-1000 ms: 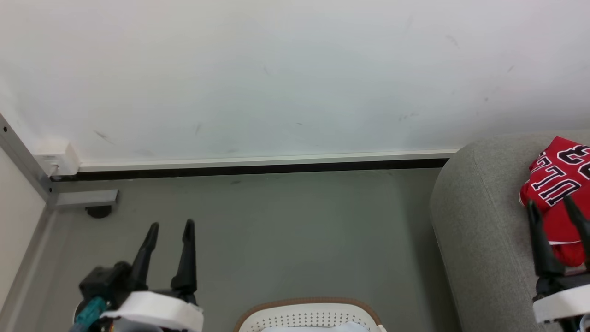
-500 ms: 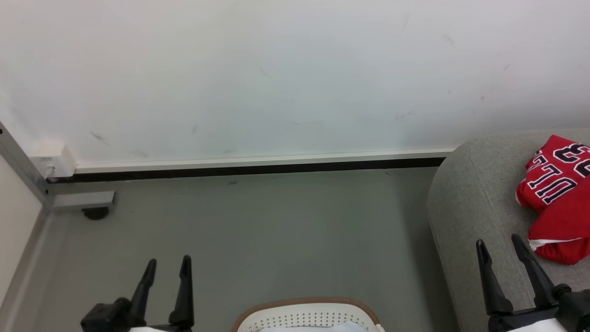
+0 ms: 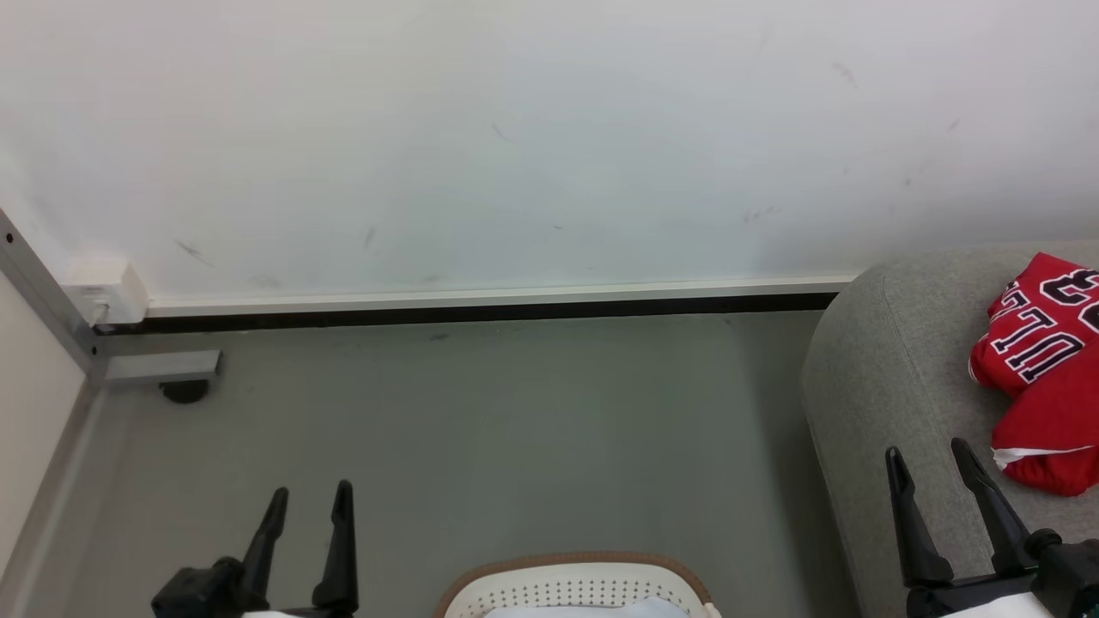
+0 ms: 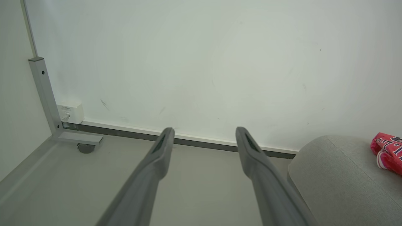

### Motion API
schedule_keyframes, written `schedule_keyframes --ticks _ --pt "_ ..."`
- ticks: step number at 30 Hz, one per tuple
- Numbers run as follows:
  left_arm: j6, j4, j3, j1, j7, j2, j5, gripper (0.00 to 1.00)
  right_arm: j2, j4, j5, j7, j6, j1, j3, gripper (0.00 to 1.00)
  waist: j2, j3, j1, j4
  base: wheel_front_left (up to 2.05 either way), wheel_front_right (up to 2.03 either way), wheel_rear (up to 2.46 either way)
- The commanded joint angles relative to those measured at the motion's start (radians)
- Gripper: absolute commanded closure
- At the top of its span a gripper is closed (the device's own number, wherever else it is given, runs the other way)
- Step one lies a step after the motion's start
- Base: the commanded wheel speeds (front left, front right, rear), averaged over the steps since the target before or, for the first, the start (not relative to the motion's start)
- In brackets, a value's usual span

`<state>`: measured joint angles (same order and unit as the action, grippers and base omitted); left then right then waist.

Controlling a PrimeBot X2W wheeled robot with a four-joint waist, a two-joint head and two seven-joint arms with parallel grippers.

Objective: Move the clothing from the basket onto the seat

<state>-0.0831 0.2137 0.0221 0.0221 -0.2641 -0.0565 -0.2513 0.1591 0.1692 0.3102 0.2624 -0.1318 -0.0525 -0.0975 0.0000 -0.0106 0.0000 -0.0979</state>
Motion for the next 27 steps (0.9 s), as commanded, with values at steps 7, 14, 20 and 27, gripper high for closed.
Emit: schedule_keyframes --ticks 7,14,20,27 --pt "-0.015 0.005 -0.016 0.012 0.000 0.003 0.024 0.00 -0.006 0.002 0.012 0.003 0.002 -0.006 -0.001 0.00 0.0000 -0.001 0.0000 -0.002 0.00 0.00 0.00" --pt "-0.024 0.006 -0.022 0.011 0.000 0.004 0.030 0.00 -0.010 0.001 0.014 0.003 0.002 -0.008 -0.006 0.00 0.0000 -0.002 0.0000 -0.005 0.00 0.00 0.00" --pt "-0.030 0.013 -0.013 0.013 0.000 0.004 0.017 0.00 -0.010 -0.002 0.016 0.003 0.002 -0.009 -0.006 0.00 0.0000 -0.003 0.0000 -0.004 0.00 0.00 0.00" --pt "-0.029 0.043 -0.024 0.010 0.026 0.011 -0.052 1.00 -0.017 0.019 0.070 -0.017 0.000 0.007 -0.002 1.00 0.0000 -0.002 0.0000 -0.002 0.00 0.00 0.00"
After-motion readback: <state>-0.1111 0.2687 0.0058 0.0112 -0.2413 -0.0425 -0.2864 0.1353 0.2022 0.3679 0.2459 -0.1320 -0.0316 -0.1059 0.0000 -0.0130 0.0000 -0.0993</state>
